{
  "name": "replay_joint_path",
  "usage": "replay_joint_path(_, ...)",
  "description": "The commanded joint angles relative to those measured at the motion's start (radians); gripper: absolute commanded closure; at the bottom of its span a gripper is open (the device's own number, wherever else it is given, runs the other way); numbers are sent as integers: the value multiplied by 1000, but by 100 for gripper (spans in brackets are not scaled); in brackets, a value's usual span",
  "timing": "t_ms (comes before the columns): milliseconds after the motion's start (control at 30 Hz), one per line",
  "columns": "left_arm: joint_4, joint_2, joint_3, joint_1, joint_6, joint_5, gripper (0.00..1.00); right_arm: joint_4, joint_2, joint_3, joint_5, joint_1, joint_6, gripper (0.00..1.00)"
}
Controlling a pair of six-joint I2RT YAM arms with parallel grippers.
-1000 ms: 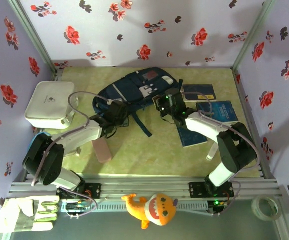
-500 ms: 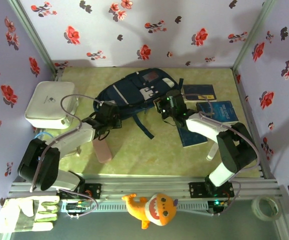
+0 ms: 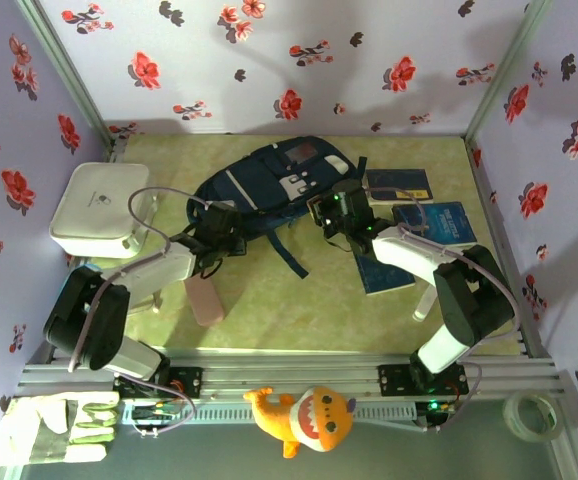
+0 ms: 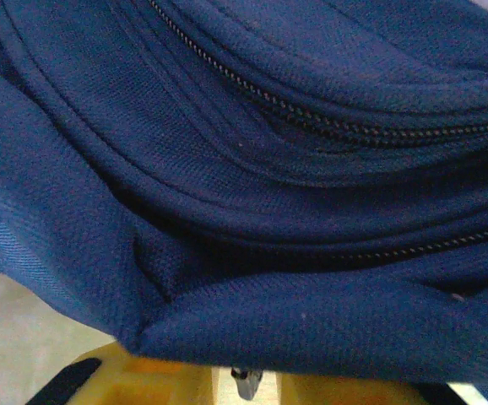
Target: Pack the student bag
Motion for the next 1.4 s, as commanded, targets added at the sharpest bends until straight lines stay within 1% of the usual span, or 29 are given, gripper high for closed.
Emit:
replay_joint_path(0,36,15,25,9,26,5,77,91,-53,14,13,-4,-21,100)
replay_joint_path(67,43,15,25,9,30,4,79,90,-53,13,14,-4,-22,100)
replay_joint_path(133,45,13,22,9,32,-1,83,85,-53,12,17,-4,-26,100)
replay_joint_path(200,43,6,19,9,37,-10,91,82,-53,11,21,-5,-32,100)
replay_joint_path(300,28,-20,0,12,41,-37,100,63,-46,11,31,-15,-56,100)
replay_joint_path(467,-7,-95,-70,52,45,-45,100,12,-19,14,35,-79,-155,100)
replay_joint_path(633,-30,-177,-143,100,64,-42,100,-22,56,76,-29,-140,-275,100)
replay_joint_path(700,-33,-199,-145,101,81,-21,100,-39,103,128,-69,-155,-331,100)
replay_joint_path(833,-46,-201,-107,91,102,61,100,-51,214,235,-145,-168,-408,100)
replay_joint_path(933,-73,-195,-64,53,128,86,100,-40,289,307,-199,-186,-447,100)
replay_joint_path(1000,-95,-187,-33,34,141,123,100,-7,328,334,-259,-208,-456,99)
replay_joint_path(1067,-113,-180,-11,23,147,163,100,31,337,327,-307,-235,-429,88)
replay_joint_path(1100,-116,-178,-3,16,147,171,100,52,326,308,-320,-249,-419,80)
replay_joint_path(1167,-119,-174,6,8,146,187,100,62,283,269,-320,-268,-414,64)
replay_joint_path(1233,-126,-161,19,4,141,200,100,28,221,231,-302,-278,-436,51)
replay_joint_path(1300,-134,-137,40,-8,133,208,100,-60,140,198,-264,-279,-478,42)
replay_joint_path(1367,-142,-107,65,-25,125,211,100,-119,74,158,-237,-276,-498,39)
